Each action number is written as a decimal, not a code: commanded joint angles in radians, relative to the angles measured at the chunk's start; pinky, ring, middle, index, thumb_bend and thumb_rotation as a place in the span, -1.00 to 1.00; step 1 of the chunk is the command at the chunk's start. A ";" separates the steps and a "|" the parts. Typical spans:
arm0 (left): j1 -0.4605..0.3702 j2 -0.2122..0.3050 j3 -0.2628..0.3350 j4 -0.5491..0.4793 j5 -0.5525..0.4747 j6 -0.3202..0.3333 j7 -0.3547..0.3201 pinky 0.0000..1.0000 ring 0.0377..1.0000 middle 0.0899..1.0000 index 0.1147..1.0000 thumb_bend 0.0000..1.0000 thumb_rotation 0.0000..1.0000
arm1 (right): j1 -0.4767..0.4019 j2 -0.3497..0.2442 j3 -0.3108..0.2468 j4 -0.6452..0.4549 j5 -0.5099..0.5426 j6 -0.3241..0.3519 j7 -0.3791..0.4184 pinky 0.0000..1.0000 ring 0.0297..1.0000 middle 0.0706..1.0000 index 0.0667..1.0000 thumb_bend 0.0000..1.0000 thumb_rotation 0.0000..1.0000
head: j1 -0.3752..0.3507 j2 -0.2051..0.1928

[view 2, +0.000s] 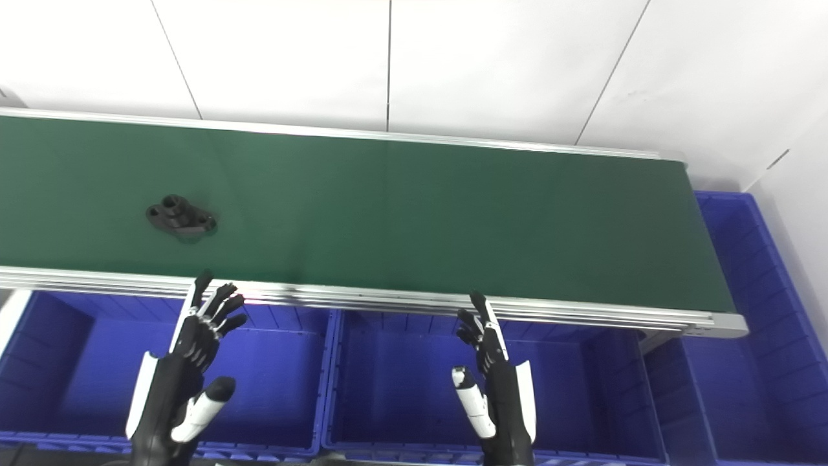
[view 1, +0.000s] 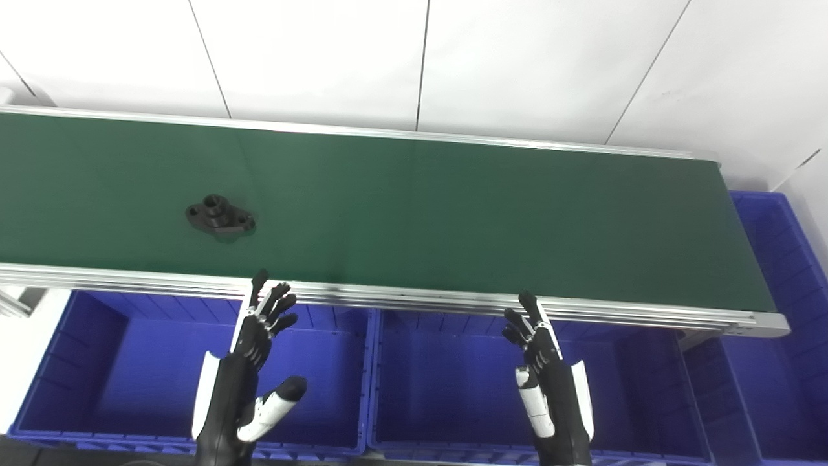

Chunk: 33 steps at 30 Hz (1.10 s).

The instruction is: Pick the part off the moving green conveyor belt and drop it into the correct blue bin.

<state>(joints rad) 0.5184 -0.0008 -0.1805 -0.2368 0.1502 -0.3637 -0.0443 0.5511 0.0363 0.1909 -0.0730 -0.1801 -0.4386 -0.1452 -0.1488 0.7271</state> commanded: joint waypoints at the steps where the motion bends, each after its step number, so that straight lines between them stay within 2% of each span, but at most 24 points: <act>1: -0.009 0.010 0.007 -0.008 -0.010 -0.015 0.003 0.67 0.78 0.86 1.00 0.51 0.57 | 0.008 0.020 0.003 -0.020 -0.012 -0.024 -0.007 0.67 0.77 0.90 0.87 0.51 0.84 | -0.009 0.001; 14: -0.046 0.019 0.013 0.026 -0.033 -0.018 -0.003 0.72 0.83 0.87 1.00 0.53 0.60 | 0.020 0.026 0.005 -0.016 -0.036 -0.027 -0.023 0.63 0.75 0.89 0.86 0.53 0.84 | -0.033 0.000; 30: -0.050 0.013 0.010 0.037 -0.029 -0.020 0.002 0.73 0.83 0.88 1.00 0.57 0.61 | 0.012 0.021 0.007 0.000 -0.026 -0.029 -0.026 0.63 0.76 0.88 0.86 0.54 0.83 | -0.036 -0.009; 33: -0.051 0.009 0.008 0.043 -0.026 -0.024 0.005 0.71 0.82 0.87 1.00 0.58 0.61 | 0.010 0.018 0.006 0.007 -0.021 -0.030 -0.025 0.65 0.76 0.88 0.86 0.55 0.83 | -0.031 -0.022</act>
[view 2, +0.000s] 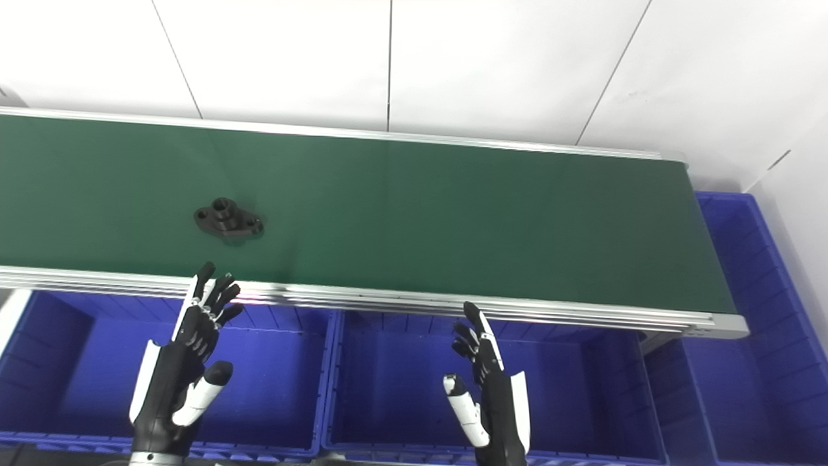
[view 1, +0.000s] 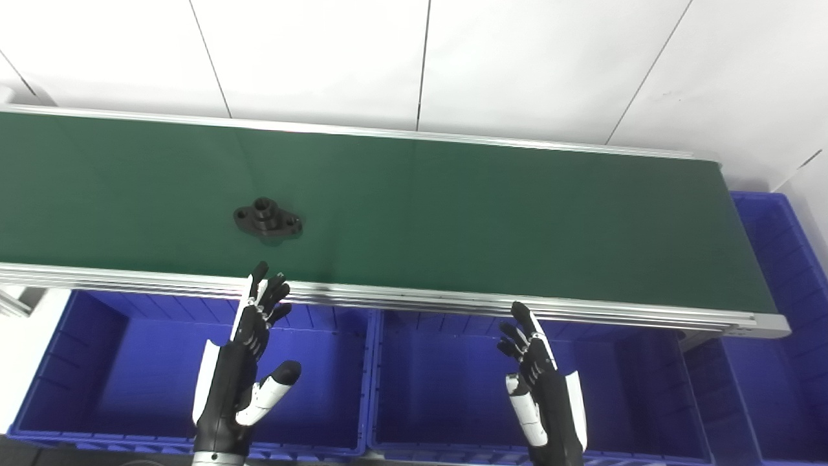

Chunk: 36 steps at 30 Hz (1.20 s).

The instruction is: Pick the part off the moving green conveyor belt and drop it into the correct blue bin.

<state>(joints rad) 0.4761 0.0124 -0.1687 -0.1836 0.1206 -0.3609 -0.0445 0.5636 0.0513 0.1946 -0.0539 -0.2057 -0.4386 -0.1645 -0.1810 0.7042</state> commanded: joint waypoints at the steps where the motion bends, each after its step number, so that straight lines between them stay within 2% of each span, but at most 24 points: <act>1: -0.008 -0.006 -0.004 -0.008 0.004 -0.027 0.005 0.70 0.82 0.87 1.00 0.58 0.60 | -0.003 0.002 0.003 -0.010 0.008 -0.030 -0.005 0.66 0.76 0.88 0.86 0.55 0.82 | 0.002 -0.002; 8: -0.014 -0.017 -0.009 0.050 0.024 -0.068 0.019 0.62 0.78 0.89 1.00 0.59 0.61 | -0.018 -0.027 0.015 0.039 0.033 -0.031 -0.020 0.69 0.79 0.90 0.87 0.55 0.81 | 0.051 -0.109; 13: -0.027 -0.021 -0.014 0.093 0.040 -0.103 0.027 0.58 0.74 0.81 0.99 0.50 0.59 | -0.039 -0.048 0.026 0.073 0.033 -0.031 -0.057 0.63 0.76 0.87 0.85 0.55 0.79 | 0.071 -0.145; 19: -0.036 -0.026 -0.032 0.113 0.053 -0.107 0.050 0.54 0.72 0.79 0.98 0.43 0.54 | -0.057 -0.077 0.040 0.096 0.051 -0.031 -0.078 0.62 0.75 0.86 0.86 0.57 0.76 | 0.093 -0.168; 26: -0.045 -0.029 -0.055 0.133 0.052 -0.108 0.077 0.49 0.69 0.78 0.93 0.47 0.46 | -0.058 -0.109 0.058 0.082 0.052 -0.031 -0.102 0.65 0.78 0.88 0.90 0.60 0.53 | 0.114 -0.187; 31: -0.042 -0.033 -0.070 0.136 0.048 -0.108 0.093 0.41 0.67 0.79 0.88 0.45 0.41 | -0.031 -0.119 0.058 -0.002 0.016 -0.031 -0.129 0.63 0.80 0.91 0.92 0.58 0.40 | 0.118 -0.185; 36: -0.042 -0.038 -0.073 0.136 0.044 -0.107 0.091 0.44 0.66 0.75 0.86 0.58 0.44 | -0.019 -0.120 0.019 -0.099 -0.100 -0.031 -0.171 0.59 0.75 0.84 0.91 0.52 0.30 | 0.110 -0.178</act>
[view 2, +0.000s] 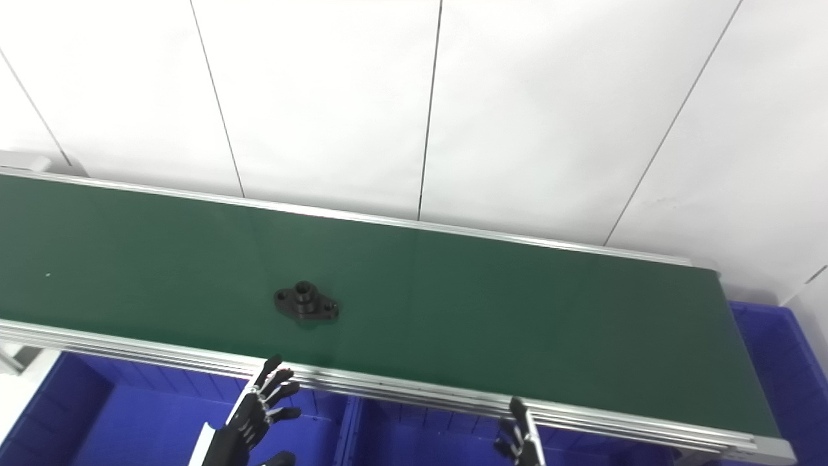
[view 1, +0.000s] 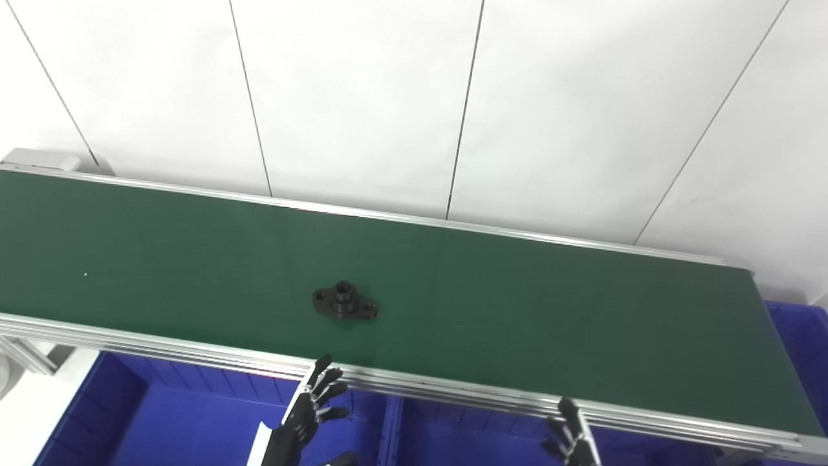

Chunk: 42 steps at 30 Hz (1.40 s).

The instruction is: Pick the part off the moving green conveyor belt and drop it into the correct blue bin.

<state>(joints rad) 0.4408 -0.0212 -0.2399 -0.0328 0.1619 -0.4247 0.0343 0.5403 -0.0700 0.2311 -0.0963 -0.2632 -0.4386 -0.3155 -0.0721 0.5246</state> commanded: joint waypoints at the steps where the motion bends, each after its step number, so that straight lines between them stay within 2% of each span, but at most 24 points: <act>1: -0.009 -0.005 -0.002 -0.013 0.000 -0.044 0.012 0.43 0.66 0.76 0.86 0.61 0.44 | -0.001 0.001 -0.033 -0.083 -0.074 -0.030 -0.024 0.53 0.70 0.80 0.90 0.52 0.23 | -0.001 0.001; 4: -0.016 -0.007 -0.004 -0.006 -0.007 -0.045 0.009 0.43 0.68 0.80 0.87 0.62 0.42 | -0.034 0.007 -0.084 -0.148 -0.132 -0.010 -0.008 0.53 0.70 0.78 0.88 0.59 0.15 | -0.008 0.003; 7: -0.024 -0.008 -0.004 0.004 -0.012 -0.043 0.010 0.45 0.69 0.82 0.88 0.64 0.41 | -0.107 0.004 -0.130 -0.193 -0.217 0.037 0.014 0.44 0.67 0.76 0.84 0.71 0.15 | -0.017 0.002; 10: -0.031 -0.007 -0.002 0.013 -0.008 -0.044 0.012 0.45 0.69 0.82 0.89 0.68 0.42 | -0.187 0.002 -0.158 -0.227 -0.285 0.108 0.053 0.37 0.63 0.74 0.81 0.77 0.07 | -0.021 0.002; 14: -0.038 -0.003 -0.002 0.023 -0.017 -0.044 0.008 0.48 0.71 0.84 0.91 0.70 0.41 | -0.325 -0.007 -0.171 -0.242 -0.476 0.238 0.119 0.23 0.54 0.70 0.72 0.86 0.14 | -0.033 0.004; 16: -0.040 -0.001 -0.002 0.025 -0.015 -0.043 0.010 0.49 0.71 0.83 0.92 0.71 0.42 | -0.381 -0.007 -0.165 -0.251 -0.541 0.317 0.175 0.21 0.53 0.70 0.71 0.89 0.11 | -0.038 0.005; 20: -0.043 -0.002 -0.001 0.025 -0.015 -0.044 0.005 0.50 0.71 0.83 0.93 0.74 0.43 | -0.452 -0.010 -0.147 -0.240 -0.607 0.404 0.244 0.18 0.50 0.70 0.69 0.92 -0.03 | -0.043 0.006; 22: -0.043 -0.003 -0.002 0.023 -0.015 -0.043 0.002 0.51 0.71 0.83 0.93 0.75 0.43 | -0.488 -0.019 -0.133 -0.219 -0.644 0.435 0.273 0.18 0.50 0.70 0.69 0.91 -0.04 | -0.044 0.007; 26: -0.042 -0.009 -0.003 0.022 -0.021 -0.042 0.001 0.51 0.70 0.81 0.93 0.76 0.42 | -0.551 -0.037 -0.111 -0.162 -0.676 0.462 0.300 0.22 0.53 0.71 0.67 0.92 -0.07 | -0.042 0.009; 34: -0.045 -0.018 -0.010 0.027 -0.024 -0.043 0.004 0.50 0.68 0.77 0.92 0.75 0.39 | -0.661 -0.058 -0.039 -0.065 -0.758 0.531 0.364 0.29 0.60 0.73 0.68 0.93 0.07 | -0.039 0.013; 42: -0.043 -0.026 -0.014 0.023 -0.017 -0.043 0.006 0.49 0.69 0.78 0.93 0.78 0.40 | -0.738 -0.057 0.025 0.008 -0.785 0.577 0.410 0.26 0.55 0.68 0.66 0.99 0.00 | -0.035 0.022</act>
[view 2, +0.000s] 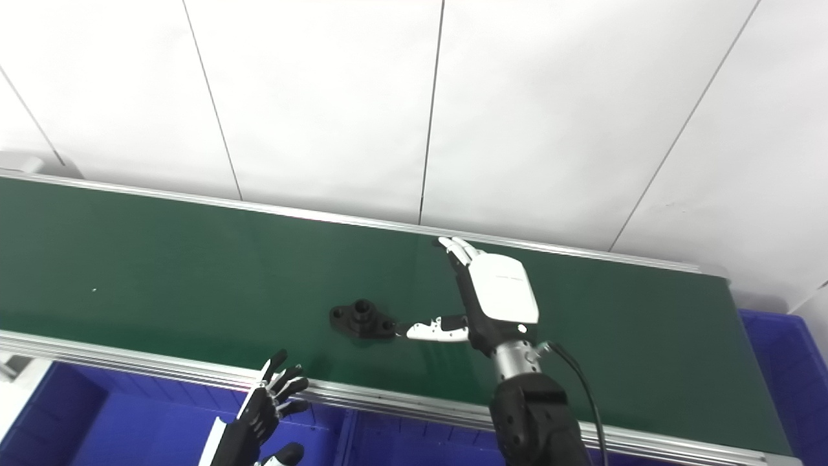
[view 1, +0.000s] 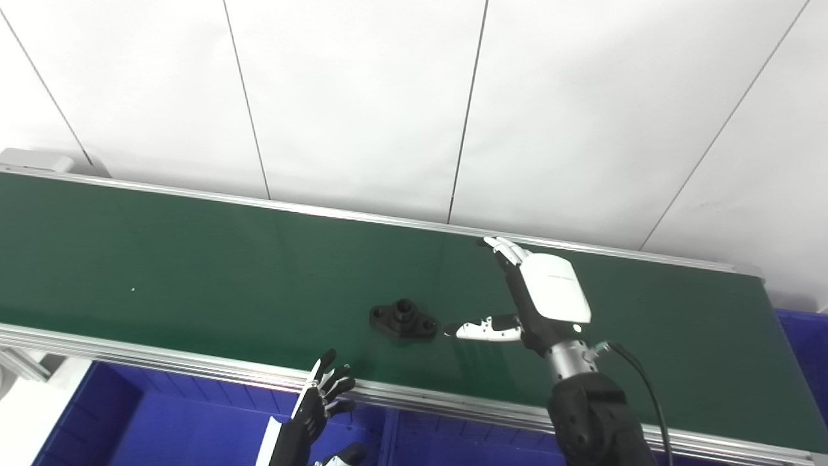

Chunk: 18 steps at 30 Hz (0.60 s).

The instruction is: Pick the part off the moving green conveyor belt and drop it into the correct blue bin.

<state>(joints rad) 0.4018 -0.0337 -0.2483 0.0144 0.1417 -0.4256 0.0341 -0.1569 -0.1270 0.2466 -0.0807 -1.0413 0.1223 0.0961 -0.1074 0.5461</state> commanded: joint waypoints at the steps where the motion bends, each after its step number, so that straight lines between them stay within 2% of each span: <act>1: -0.004 -0.014 -0.006 -0.026 0.005 -0.042 0.007 0.49 0.69 0.78 0.93 0.78 0.40 | -0.049 0.000 0.017 0.002 -0.005 0.018 0.003 0.25 0.54 0.66 0.65 1.00 -0.02 | 0.001 0.001; 8: 0.001 -0.021 -0.012 -0.033 -0.002 -0.042 0.002 0.51 0.69 0.79 0.94 0.75 0.37 | -0.089 0.010 0.062 0.051 -0.008 0.053 0.042 0.18 0.50 0.63 0.65 1.00 -0.01 | 0.004 0.011; 12: 0.007 -0.026 -0.013 -0.042 0.005 -0.039 0.003 0.49 0.68 0.78 0.95 0.77 0.40 | -0.101 0.006 0.096 0.082 -0.019 0.072 0.069 0.09 0.39 0.52 0.62 0.98 -0.04 | 0.006 0.019; 14: 0.009 -0.027 -0.014 -0.045 0.003 -0.039 0.001 0.49 0.68 0.78 0.95 0.75 0.39 | -0.102 0.004 0.109 0.106 -0.017 0.076 0.067 0.01 0.28 0.43 0.59 0.97 -0.05 | 0.008 0.023; 15: 0.009 -0.028 -0.014 -0.046 0.002 -0.039 0.000 0.50 0.67 0.78 0.95 0.73 0.39 | -0.102 0.004 0.113 0.117 -0.014 0.076 0.065 -0.10 0.10 0.29 0.54 0.97 -0.06 | 0.008 0.023; 17: 0.011 -0.029 -0.014 -0.051 0.005 -0.037 0.000 0.49 0.67 0.78 0.95 0.73 0.39 | -0.102 0.003 0.123 0.137 -0.011 0.084 0.074 -0.26 -0.09 0.11 0.47 0.94 -0.10 | 0.009 0.026; 18: 0.012 -0.029 -0.013 -0.054 0.008 -0.037 0.001 0.48 0.67 0.78 0.95 0.73 0.39 | -0.101 0.001 0.128 0.146 -0.011 0.089 0.082 -0.27 -0.11 0.09 0.46 0.94 -0.10 | 0.008 0.031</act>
<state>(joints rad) 0.4105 -0.0546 -0.2562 -0.0051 0.1421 -0.4256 0.0339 -0.2254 -0.1235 0.3712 0.0788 -1.0522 0.1842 0.1825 -0.1012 0.5767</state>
